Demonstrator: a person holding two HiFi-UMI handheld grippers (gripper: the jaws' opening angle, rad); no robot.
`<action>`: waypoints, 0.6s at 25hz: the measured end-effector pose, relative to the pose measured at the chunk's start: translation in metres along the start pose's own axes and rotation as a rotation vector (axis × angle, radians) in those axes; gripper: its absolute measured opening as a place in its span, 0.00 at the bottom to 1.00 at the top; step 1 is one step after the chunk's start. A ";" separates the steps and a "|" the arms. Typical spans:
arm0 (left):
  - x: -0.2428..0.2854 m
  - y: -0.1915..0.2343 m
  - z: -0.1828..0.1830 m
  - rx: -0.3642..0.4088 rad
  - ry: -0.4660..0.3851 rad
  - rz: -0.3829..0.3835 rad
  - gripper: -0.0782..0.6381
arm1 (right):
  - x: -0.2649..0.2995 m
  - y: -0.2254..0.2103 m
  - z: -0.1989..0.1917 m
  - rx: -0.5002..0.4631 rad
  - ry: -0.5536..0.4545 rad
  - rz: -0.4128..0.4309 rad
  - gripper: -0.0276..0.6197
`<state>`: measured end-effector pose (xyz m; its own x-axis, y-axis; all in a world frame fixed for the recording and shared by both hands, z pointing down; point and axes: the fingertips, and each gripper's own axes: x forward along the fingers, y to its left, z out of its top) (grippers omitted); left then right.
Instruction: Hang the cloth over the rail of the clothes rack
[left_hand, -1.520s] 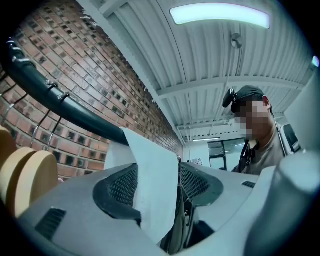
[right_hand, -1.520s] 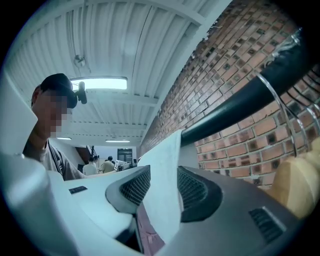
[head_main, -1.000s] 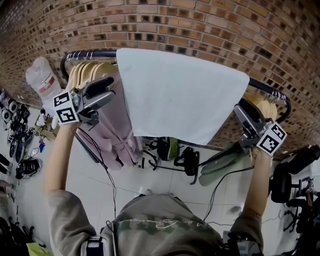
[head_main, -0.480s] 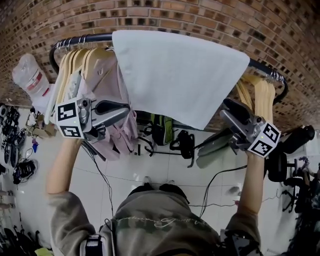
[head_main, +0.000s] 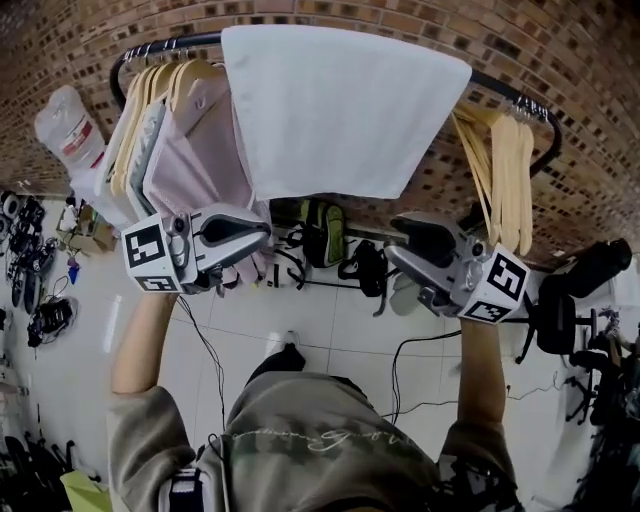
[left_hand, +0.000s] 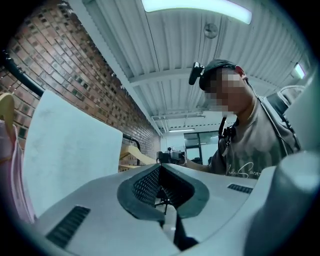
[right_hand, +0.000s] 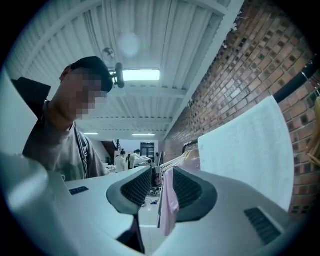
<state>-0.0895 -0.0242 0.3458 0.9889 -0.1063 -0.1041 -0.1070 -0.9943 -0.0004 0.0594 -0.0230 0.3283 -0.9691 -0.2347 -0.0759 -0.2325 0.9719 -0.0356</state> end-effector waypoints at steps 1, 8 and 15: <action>0.008 -0.014 -0.002 -0.005 -0.011 0.002 0.12 | -0.005 0.013 -0.003 -0.017 0.001 0.015 0.25; 0.050 -0.092 -0.024 -0.075 -0.002 0.054 0.12 | -0.030 0.096 -0.039 -0.002 0.016 0.108 0.06; 0.052 -0.158 -0.044 -0.106 0.021 -0.025 0.12 | -0.018 0.148 -0.061 0.069 0.025 0.156 0.06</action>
<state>-0.0162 0.1265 0.3846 0.9931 -0.0806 -0.0848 -0.0717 -0.9921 0.1028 0.0375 0.1262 0.3849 -0.9949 -0.0795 -0.0614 -0.0736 0.9929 -0.0935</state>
